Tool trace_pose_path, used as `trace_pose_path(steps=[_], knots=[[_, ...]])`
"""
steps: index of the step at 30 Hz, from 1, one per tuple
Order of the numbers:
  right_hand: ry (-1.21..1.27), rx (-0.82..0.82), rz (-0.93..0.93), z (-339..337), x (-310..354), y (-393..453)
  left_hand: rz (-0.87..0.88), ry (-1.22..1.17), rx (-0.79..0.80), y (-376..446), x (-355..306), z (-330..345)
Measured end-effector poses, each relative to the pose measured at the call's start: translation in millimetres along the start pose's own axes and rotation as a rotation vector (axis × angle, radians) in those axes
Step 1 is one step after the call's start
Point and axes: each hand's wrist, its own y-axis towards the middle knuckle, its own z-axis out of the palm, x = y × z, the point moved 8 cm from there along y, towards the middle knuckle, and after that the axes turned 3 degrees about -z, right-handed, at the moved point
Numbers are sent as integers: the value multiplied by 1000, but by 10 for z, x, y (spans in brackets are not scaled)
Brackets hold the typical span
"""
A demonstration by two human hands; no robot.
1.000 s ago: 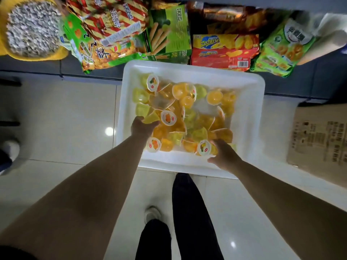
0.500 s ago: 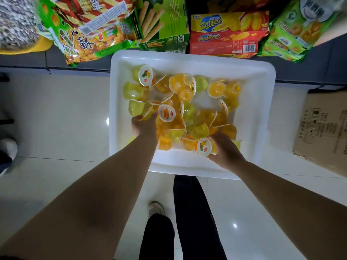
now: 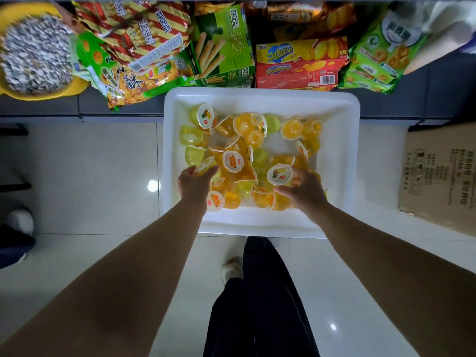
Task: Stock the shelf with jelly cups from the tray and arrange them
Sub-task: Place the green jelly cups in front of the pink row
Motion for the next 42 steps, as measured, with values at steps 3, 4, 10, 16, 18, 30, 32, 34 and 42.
trace_pose_path(steps=[3,4,10,16,18,30,32,34,42], knots=[[165,-57,-11,-96,199,-201,32,-67,134,-198,-103,-24],[200,-77,-24,-140,270,-282,50,-88,177,-283,-151,-28],[409,-186,-122,-537,861,-1010,228,-88,350,-1158,-615,-150],[508,-227,-306,-1111,1693,-1967,475,-79,424,-2427,-1211,-525],[524,-260,-388,-1363,2014,-2275,564,-65,423,-2865,-1486,-651],[587,-450,-861,-3146,4147,-4075,1147,-213,470,-5584,-3362,-1409],[585,-468,-933,-3420,4453,-4258,1218,-247,486,-5948,-3652,-1466],[574,-480,-992,-3675,4724,-4355,1281,-270,506,-6262,-3931,-1488],[439,-463,-1068,-4447,5744,-3946,1329,-404,281,-6639,-5168,-1499]])
